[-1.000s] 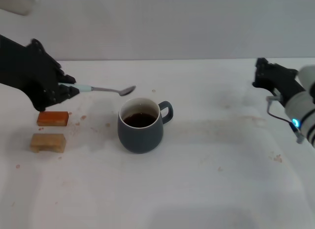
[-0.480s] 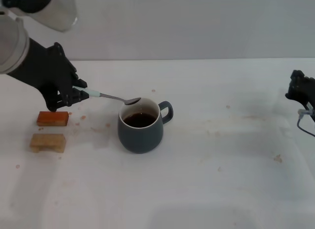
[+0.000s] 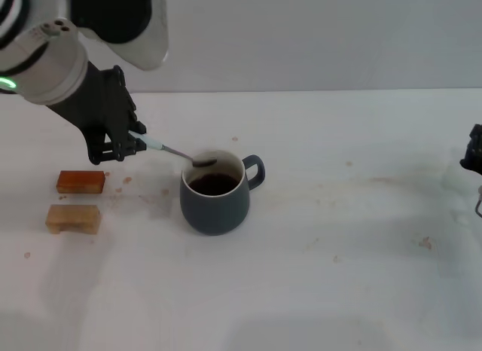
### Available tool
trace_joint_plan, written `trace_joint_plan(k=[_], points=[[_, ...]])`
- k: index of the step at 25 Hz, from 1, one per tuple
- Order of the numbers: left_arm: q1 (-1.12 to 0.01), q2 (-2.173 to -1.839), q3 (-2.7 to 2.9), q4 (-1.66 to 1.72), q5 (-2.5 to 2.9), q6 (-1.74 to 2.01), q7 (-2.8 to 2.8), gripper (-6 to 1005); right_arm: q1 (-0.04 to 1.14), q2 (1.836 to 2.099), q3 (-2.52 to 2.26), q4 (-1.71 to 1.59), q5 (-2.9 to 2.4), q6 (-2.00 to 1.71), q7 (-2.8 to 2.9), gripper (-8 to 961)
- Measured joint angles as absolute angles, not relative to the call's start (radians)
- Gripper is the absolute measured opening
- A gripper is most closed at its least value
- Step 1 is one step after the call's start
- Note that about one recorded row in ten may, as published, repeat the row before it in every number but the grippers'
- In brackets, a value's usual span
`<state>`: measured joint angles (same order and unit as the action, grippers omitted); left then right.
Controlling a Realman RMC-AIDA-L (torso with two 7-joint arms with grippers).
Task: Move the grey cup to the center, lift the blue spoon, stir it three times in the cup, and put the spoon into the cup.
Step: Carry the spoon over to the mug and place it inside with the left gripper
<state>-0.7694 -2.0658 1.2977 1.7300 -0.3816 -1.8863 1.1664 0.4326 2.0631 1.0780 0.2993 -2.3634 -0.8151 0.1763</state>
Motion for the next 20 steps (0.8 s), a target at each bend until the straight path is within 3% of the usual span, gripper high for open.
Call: trace_joint_plan(k=[20], points=[[-0.828, -2.070, 1.397, 1.602, -0.357, -1.813, 1.224, 143, 0.383, 2.072, 1.078, 0.308, -2.362, -0.844, 0.176, 33]])
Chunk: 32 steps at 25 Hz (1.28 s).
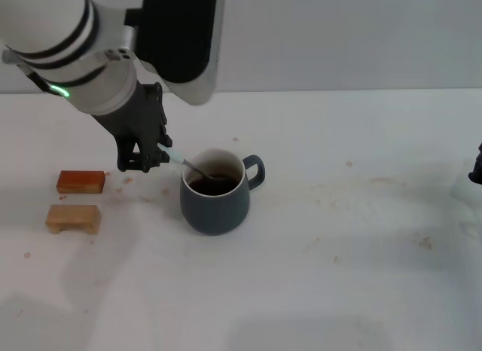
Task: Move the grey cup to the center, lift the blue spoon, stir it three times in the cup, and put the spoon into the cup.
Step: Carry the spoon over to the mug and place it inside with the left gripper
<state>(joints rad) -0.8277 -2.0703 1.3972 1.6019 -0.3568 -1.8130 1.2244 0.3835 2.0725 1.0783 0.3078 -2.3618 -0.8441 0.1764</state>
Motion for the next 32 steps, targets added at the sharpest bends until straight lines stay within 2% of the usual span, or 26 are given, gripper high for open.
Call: trace_joint_plan(k=[11, 32], points=[[-0.840, -2.075, 1.524, 1.493, -0.349, -1.729, 1.235, 143, 0.351, 2.073, 1.072, 0.317, -2.365, -0.845, 0.176, 33], [-0.844, -2.078, 1.594, 1.489, -0.426, -1.673, 1.226, 143, 0.326, 2.074, 1.066, 0.336, -2.365, -0.847, 0.176, 34]])
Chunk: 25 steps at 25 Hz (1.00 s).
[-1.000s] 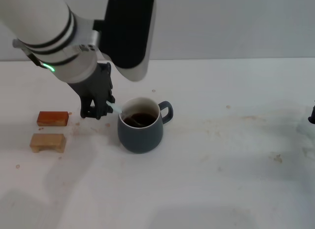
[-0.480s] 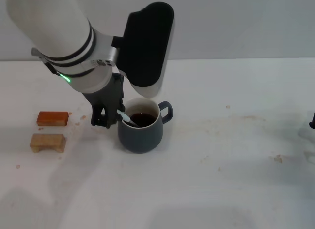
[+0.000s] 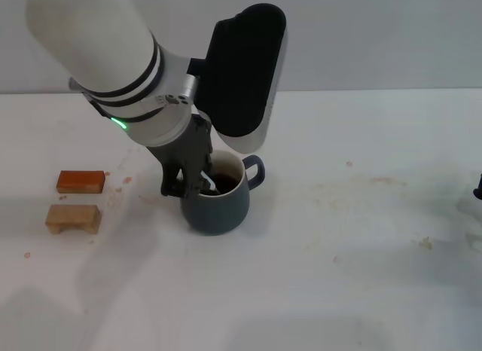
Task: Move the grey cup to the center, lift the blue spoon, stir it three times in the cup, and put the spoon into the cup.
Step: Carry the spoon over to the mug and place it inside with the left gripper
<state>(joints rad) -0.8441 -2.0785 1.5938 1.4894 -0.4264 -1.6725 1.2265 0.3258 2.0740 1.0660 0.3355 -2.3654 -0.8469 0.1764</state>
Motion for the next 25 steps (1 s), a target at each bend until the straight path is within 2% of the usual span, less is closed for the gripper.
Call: trace_joint_plan(k=[25], points=[[-0.865, -2.078, 1.572, 1.308, -0.412, -1.462, 1.259, 143, 0.310, 2.069, 1.066, 0.337, -2.365, -0.847, 0.176, 34]])
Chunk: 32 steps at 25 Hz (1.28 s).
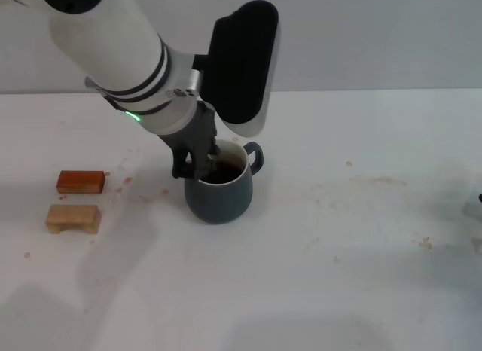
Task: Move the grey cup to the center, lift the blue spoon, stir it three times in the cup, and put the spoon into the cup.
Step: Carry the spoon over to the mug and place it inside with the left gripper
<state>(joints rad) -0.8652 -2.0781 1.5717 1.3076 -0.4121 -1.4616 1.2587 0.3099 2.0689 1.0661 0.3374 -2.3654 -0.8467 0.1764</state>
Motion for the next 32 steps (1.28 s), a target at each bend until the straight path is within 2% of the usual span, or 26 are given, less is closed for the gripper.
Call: trace_joint_plan(k=[16, 32], points=[[-0.859, -2.076, 1.558, 1.382, -0.396, -1.601, 1.200, 141, 0.319, 2.068, 1.066, 0.337, -2.379, -0.847, 0.176, 33], [-0.884, -2.079, 1.613, 1.358, -0.441, -1.471, 1.195, 138, 0.307, 2.068, 1.066, 0.337, -2.382, -0.847, 0.176, 34]])
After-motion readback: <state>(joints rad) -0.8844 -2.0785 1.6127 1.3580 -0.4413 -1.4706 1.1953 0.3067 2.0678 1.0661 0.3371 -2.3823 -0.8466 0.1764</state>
